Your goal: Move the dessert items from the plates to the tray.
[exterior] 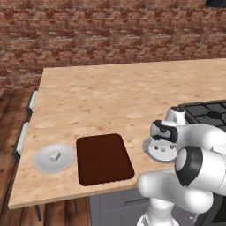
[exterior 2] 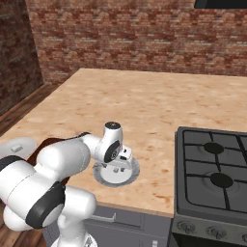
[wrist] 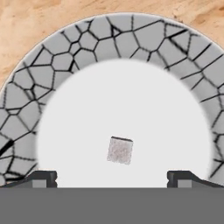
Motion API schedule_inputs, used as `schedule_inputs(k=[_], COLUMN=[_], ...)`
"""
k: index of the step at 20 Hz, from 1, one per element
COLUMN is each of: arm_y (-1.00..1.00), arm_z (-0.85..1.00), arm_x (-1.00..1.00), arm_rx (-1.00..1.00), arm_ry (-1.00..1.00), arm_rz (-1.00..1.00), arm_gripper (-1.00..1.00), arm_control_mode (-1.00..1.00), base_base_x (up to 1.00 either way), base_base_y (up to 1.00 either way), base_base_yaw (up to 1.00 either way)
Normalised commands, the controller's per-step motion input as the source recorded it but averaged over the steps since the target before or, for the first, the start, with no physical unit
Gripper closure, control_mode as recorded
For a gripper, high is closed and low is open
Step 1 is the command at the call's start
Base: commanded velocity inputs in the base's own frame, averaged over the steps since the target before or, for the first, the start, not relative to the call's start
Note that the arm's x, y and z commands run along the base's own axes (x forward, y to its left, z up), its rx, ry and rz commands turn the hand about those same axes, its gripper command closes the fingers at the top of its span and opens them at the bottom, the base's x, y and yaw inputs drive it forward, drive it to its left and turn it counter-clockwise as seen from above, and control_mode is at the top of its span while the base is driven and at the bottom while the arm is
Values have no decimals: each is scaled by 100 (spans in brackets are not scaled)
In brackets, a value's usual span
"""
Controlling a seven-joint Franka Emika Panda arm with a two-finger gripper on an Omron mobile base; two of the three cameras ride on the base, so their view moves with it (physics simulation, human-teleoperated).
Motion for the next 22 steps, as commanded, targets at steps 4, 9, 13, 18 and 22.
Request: schedule_inputs(k=[4, 9, 13, 18, 22], arm_y=[-17, -2, 0, 0, 0], arm_z=[-21, -1, 0, -2, -8], arm_x=[20, 1, 0, 0, 0], arm_rx=[0, 0, 0, 0, 0], arm_ry=[0, 0, 0, -1, 0], arm_rz=[0, 0, 0, 0, 0], arm_gripper=[-100, -100, -100, -100, -100], arm_control_mode=[-100, -100, -100, -100, -100], base_base_x=[0, 0, 0, 0, 0], base_base_y=[0, 0, 0, 0, 0], base_base_yaw=[0, 0, 0, 0, 0])
